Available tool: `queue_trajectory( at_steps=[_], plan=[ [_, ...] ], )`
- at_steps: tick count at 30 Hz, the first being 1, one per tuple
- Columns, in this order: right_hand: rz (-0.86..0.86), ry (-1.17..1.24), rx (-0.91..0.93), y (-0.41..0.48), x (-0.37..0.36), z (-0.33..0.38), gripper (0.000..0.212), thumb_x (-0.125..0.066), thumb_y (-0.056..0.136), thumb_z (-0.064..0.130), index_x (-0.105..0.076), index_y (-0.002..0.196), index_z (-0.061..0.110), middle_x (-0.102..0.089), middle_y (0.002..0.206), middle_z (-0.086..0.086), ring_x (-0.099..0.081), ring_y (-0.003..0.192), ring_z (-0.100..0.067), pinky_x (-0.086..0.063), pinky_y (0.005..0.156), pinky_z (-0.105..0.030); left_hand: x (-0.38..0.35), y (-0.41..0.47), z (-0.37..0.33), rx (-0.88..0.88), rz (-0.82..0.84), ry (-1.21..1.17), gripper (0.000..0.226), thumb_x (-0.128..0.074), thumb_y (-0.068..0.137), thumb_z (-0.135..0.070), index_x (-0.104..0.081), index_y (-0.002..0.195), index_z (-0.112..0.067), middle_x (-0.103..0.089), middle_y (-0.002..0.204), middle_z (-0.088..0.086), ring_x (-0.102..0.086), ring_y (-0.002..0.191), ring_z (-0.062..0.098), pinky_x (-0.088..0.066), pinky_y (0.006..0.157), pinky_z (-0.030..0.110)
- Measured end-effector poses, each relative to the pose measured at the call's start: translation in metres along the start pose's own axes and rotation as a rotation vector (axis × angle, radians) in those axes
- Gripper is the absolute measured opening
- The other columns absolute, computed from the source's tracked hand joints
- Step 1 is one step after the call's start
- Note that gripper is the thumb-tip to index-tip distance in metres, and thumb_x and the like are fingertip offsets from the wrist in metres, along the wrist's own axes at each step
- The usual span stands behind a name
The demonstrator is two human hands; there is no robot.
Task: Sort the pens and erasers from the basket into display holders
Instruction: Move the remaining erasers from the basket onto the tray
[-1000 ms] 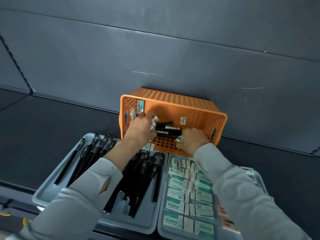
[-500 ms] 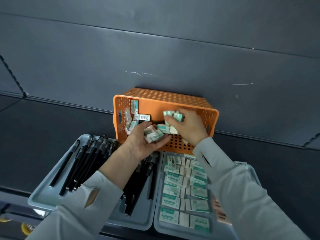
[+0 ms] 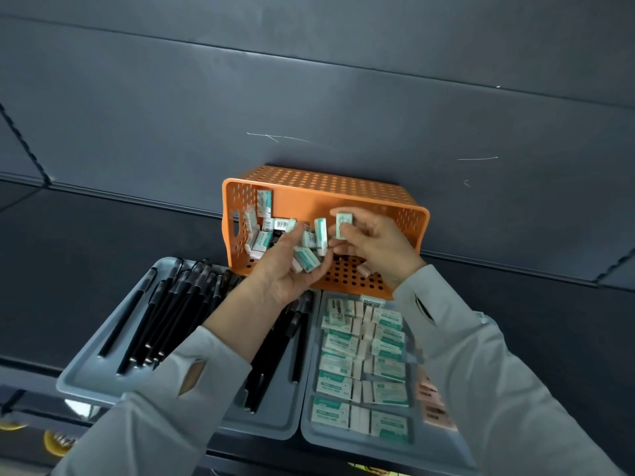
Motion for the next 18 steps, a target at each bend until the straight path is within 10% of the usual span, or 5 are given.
queue_trajectory(
  at_steps=[18],
  plan=[
    [-0.002,0.185,-0.1,-0.055,0.035,-0.029,0.027,-0.057,0.095,0.005,-0.064,0.121,0.009,-0.07,0.105,-0.016,-0.07,0.084,-0.018,-0.056,0.069,-0.022,0.004,-0.027,0.016,-0.096,-0.088,0.143,0.011,-0.065,0.089,-0.016,-0.062,0.079,-0.017,-0.066,0.094,0.006,-0.06,0.081,0.019,-0.052,0.052,0.02]
  ],
)
Point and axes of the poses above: each hand's wrist, its own y-axis towards the middle knuckle, its own x-axis out of the back of the hand, z = x × y, the point moved 5 cm from there along y, towards the middle knuckle
